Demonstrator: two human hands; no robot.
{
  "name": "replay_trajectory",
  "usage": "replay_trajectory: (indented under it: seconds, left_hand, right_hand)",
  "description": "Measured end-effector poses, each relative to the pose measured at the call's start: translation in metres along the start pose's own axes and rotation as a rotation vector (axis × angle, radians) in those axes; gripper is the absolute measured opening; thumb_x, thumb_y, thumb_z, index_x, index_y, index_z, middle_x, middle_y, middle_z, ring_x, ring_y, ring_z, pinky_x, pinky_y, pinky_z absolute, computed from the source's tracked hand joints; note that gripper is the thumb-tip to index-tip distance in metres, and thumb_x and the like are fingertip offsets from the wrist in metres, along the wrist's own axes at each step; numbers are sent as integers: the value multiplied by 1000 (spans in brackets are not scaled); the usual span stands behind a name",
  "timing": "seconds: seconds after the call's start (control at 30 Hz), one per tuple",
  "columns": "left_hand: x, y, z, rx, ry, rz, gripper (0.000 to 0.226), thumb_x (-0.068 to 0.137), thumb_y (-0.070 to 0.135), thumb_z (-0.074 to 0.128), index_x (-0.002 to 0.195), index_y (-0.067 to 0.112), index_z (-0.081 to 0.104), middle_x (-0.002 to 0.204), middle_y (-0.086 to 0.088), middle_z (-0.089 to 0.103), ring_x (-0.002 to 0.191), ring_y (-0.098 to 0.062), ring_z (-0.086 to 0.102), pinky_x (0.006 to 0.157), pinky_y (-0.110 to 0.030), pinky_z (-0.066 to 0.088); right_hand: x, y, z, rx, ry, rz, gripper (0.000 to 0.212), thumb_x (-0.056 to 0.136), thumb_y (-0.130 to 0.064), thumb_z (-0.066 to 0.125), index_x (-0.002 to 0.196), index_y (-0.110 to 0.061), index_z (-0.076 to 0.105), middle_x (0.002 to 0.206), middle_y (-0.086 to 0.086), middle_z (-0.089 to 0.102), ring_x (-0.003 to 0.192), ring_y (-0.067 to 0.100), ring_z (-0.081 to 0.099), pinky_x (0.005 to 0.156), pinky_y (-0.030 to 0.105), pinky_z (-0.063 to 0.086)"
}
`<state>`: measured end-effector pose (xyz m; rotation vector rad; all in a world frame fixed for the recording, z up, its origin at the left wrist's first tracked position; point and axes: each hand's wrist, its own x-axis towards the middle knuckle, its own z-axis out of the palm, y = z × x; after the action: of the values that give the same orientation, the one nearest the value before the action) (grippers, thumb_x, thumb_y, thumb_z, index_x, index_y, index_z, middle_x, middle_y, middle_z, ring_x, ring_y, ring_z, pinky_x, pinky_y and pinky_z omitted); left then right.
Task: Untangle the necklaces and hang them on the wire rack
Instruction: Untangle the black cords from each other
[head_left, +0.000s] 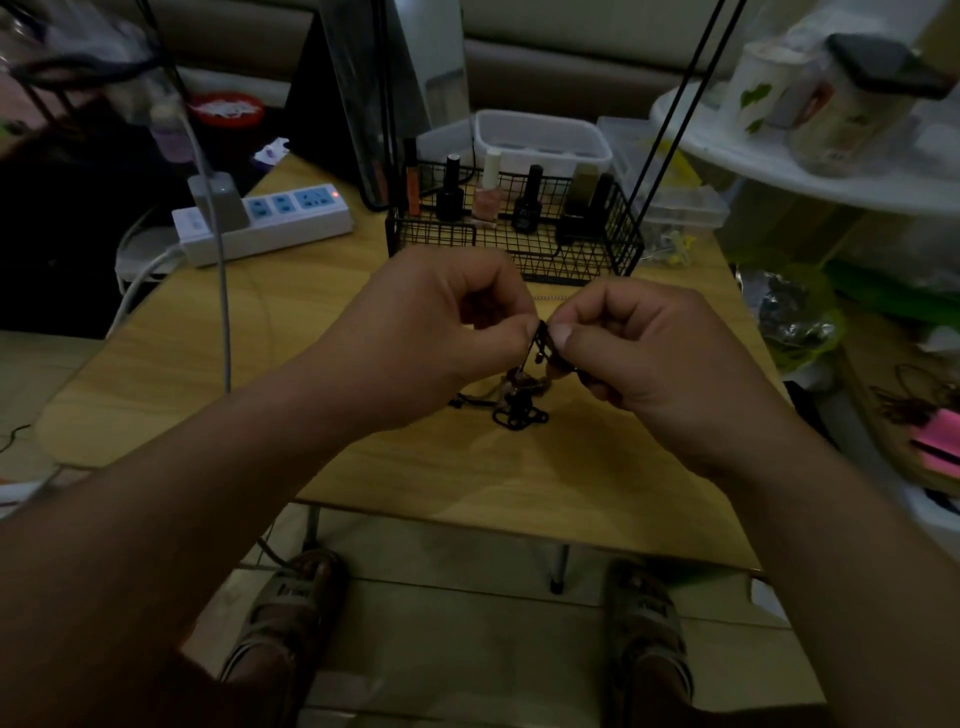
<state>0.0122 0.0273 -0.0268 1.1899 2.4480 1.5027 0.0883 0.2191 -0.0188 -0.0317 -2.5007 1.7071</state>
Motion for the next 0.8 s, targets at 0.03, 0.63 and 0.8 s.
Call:
replay_trajectory:
  seconds: [0.03, 0.63, 0.8]
  left_hand:
    - [-1, 0, 1, 39, 14, 32, 5, 91, 14, 74, 88, 17, 72, 81, 7, 71, 81, -14, 68, 73, -32, 57]
    - [0, 3, -2, -137, -24, -156, 11, 100, 17, 61, 91, 15, 67, 84, -7, 71, 84, -30, 66, 76, -45, 55]
    - [0, 4, -4, -119, -18, -97, 8, 98, 13, 65, 91, 13, 68, 77, 6, 62, 70, 0, 53, 65, -13, 43]
  right_hand:
    - [1, 1, 1, 5, 6, -3, 7, 94, -10, 69, 87, -11, 71, 78, 25, 65, 56, 10, 49, 50, 18, 40]
    - [-2, -3, 1, 121, -72, 41, 9, 95, -9, 68, 104, -9, 68, 72, 8, 71, 48, 10, 55, 43, 17, 39]
    - [-2, 0, -1, -7, -9, -65, 4, 94, -16, 72, 97, -14, 73, 82, 8, 70, 70, 10, 63, 62, 22, 52]
